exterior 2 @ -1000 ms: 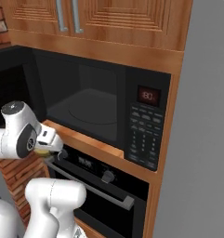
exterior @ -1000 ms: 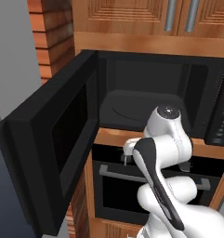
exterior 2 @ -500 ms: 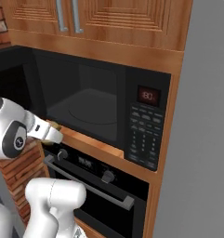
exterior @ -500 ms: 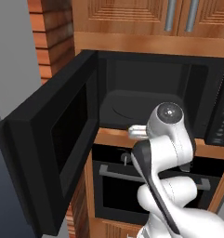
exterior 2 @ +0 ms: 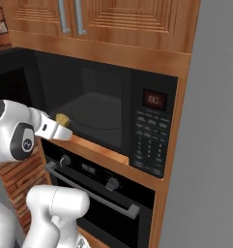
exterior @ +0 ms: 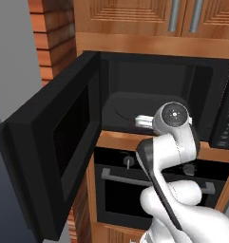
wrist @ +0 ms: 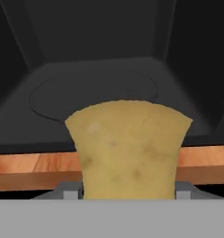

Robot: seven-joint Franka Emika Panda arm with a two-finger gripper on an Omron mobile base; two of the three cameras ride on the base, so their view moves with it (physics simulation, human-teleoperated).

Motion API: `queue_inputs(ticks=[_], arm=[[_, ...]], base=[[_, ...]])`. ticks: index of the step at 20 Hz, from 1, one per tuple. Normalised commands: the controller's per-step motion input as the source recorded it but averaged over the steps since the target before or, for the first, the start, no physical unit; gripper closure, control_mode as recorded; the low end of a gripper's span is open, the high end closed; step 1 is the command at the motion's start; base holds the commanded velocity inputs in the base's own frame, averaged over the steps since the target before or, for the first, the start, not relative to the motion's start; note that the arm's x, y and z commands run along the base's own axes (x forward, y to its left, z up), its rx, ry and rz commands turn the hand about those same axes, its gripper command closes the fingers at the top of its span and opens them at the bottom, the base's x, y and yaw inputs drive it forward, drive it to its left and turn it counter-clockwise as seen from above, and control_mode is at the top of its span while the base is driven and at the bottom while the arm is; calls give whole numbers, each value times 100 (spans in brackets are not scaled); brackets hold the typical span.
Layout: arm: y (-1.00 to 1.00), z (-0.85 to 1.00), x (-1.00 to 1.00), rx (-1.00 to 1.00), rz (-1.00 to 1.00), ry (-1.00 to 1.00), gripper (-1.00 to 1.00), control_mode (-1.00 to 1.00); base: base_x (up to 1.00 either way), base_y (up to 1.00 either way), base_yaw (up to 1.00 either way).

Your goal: Place the sponge inside the microwave to prepare for sanitizing.

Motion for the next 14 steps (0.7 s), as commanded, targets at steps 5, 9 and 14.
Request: queue_inputs(ticks=[5, 9, 14], arm=[[-22, 0, 74, 0, 0, 10, 100, -100], [-2, 1, 64, 0, 0, 2, 100, -100], [0, 8, 37, 0, 0, -1, 100, -100]], base=[[0, 0, 0], [0, 0, 0], [0, 0, 0]])
